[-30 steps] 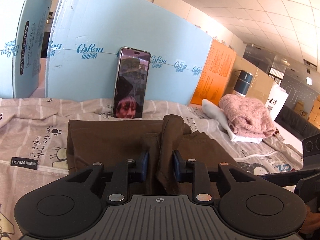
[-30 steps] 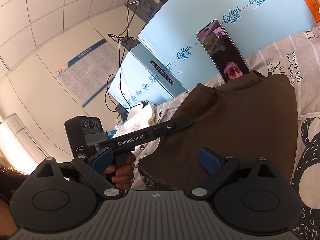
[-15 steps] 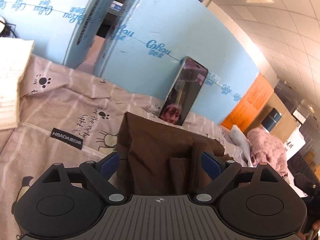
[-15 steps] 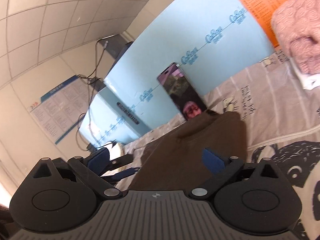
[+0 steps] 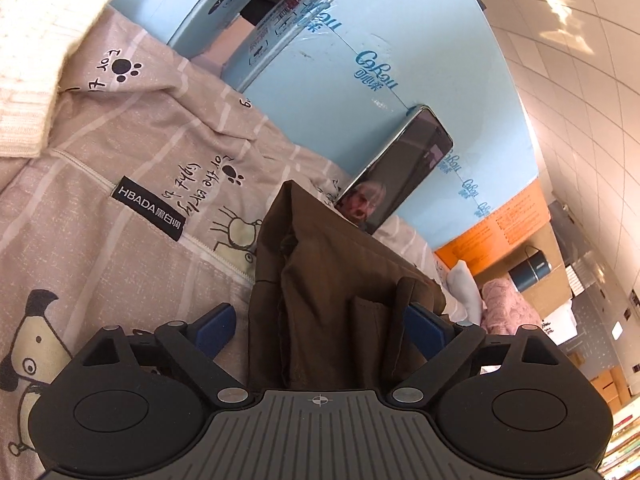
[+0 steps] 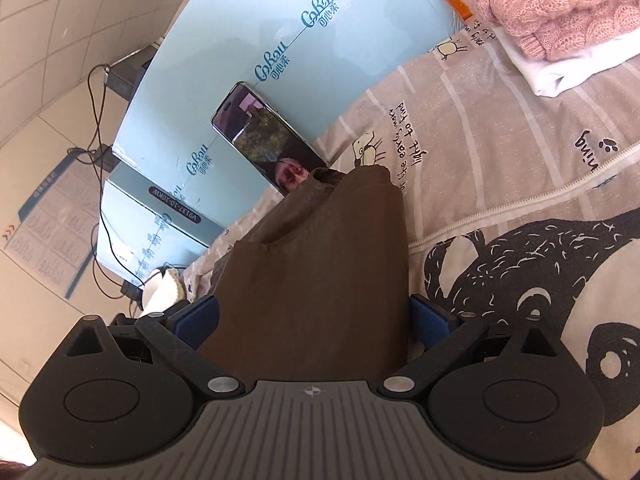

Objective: Fold clothes
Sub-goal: 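Grasp the folded coat with the left gripper while the right gripper grasps it too, then lift the folded brown coat up with both grippers and carry it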

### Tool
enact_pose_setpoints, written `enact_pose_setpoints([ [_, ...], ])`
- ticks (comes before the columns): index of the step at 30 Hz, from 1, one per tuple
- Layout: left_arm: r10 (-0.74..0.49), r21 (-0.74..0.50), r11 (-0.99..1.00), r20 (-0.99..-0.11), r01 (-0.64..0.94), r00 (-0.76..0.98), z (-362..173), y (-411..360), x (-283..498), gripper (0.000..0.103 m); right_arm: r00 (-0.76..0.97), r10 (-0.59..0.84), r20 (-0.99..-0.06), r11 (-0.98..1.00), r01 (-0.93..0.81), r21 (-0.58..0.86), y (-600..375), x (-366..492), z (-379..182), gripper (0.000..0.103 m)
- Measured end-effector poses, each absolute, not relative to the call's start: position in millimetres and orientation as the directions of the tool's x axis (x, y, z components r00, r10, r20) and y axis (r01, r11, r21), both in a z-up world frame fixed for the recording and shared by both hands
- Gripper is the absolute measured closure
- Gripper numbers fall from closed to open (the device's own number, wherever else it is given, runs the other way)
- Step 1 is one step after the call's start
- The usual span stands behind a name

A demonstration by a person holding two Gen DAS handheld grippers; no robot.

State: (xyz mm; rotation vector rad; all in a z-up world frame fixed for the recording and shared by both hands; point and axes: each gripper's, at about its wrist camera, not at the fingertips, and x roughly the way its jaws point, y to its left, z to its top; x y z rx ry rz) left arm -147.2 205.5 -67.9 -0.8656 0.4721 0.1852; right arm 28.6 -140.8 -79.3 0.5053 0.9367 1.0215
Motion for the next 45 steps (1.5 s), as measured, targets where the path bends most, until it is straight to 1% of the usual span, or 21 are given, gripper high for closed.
enact_pose_setpoints([
  [6, -0.138, -0.709, 0.658, -0.442, -0.252, 0.886, -70, 194, -138, 0.007, 0.206, 0.895, -0.395, 0.445, -0.456, 0.771, -148, 34, -81, 0.003],
  [9, -0.178, -0.730, 0.650, -0.415, -0.210, 0.892, -72, 191, -135, 0.006, 0.184, 0.890, -0.417, 0.450, -0.496, 0.742, -140, 29, -80, 0.002],
  [15, -0.265, -0.833, 0.544, -0.290, -0.105, 0.920, -78, 193, -138, 0.005, 0.111, 0.909, -0.402, 0.395, -0.538, 0.745, -130, 22, -80, 0.001],
  [18, -0.255, -0.801, 0.590, -0.303, -0.101, 0.918, -78, 184, -135, 0.006, 0.081, 0.930, -0.357, 0.346, -0.514, 0.785, -132, 22, -81, 0.006],
  [20, -0.223, -0.751, 0.648, -0.343, -0.124, 0.912, -77, 176, -132, 0.011, 0.091, 0.929, -0.359, 0.354, -0.506, 0.787, -132, 22, -82, 0.013],
  [21, -0.204, -0.722, 0.678, -0.365, -0.138, 0.908, -76, 172, -130, 0.018, 0.109, 0.920, -0.376, 0.377, -0.504, 0.777, -132, 22, -82, 0.021],
  [22, -0.185, -0.706, 0.690, -0.381, -0.156, 0.906, -77, 171, -129, 0.030, 0.133, 0.906, -0.401, 0.410, -0.508, 0.758, -130, 21, -83, 0.032],
  [24, -0.150, -0.692, 0.694, -0.408, -0.198, 0.900, -79, 172, -129, 0.044, 0.170, 0.886, -0.431, 0.452, -0.518, 0.727, -128, 20, -84, 0.044],
  [25, -0.141, -0.688, 0.696, -0.413, -0.207, 0.900, -79, 173, -129, 0.051, 0.183, 0.881, -0.437, 0.464, -0.520, 0.717, -128, 20, -84, 0.048],
  [26, -0.135, -0.685, 0.697, -0.413, -0.210, 0.901, -80, 173, -129, 0.054, 0.195, 0.876, -0.442, 0.475, -0.520, 0.710, -128, 20, -85, 0.051],
  [27, -0.133, -0.680, 0.703, -0.412, -0.208, 0.901, -80, 172, -129, 0.059, 0.205, 0.872, -0.444, 0.482, -0.514, 0.710, -129, 21, -86, 0.061],
  [28, -0.131, -0.675, 0.709, -0.410, -0.204, 0.903, -80, 171, -129, 0.062, 0.211, 0.871, -0.444, 0.486, -0.506, 0.713, -130, 23, -88, 0.066],
  [31, -0.133, -0.679, 0.709, -0.396, -0.192, 0.909, -78, 171, -132, 0.065, 0.232, 0.874, -0.427, 0.483, -0.513, 0.710, -132, 22, -86, 0.074],
  [33, -0.132, -0.680, 0.708, -0.390, -0.189, 0.911, -77, 171, -132, 0.066, 0.270, 0.866, -0.422, 0.498, -0.555, 0.666, -131, 16, -81, 0.077],
  [34, -0.132, -0.679, 0.711, -0.387, -0.185, 0.913, -76, 169, -133, 0.066, 0.281, 0.865, -0.415, 0.498, -0.573, 0.651, -131, 12, -78, 0.080],
  [37, -0.147, -0.663, 0.732, -0.376, -0.155, 0.915, -71, 158, -133, 0.066, 0.305, 0.868, -0.391, 0.494, -0.590, 0.639, -135, 6, -70, 0.085],
  [42, -0.204, -0.625, 0.777, -0.362, -0.074, 0.909, -62, 129, -127, 0.066, 0.358, 0.871, -0.337, 0.491, -0.590, 0.641, -161, 1, -49, 0.088],
  [45, -0.284, -0.615, 0.788, -0.329, 0.024, 0.901, -50, 110, -116, 0.066, 0.438, 0.846, -0.303, 0.525, -0.594, 0.609, -185, 4, -34, 0.088],
])
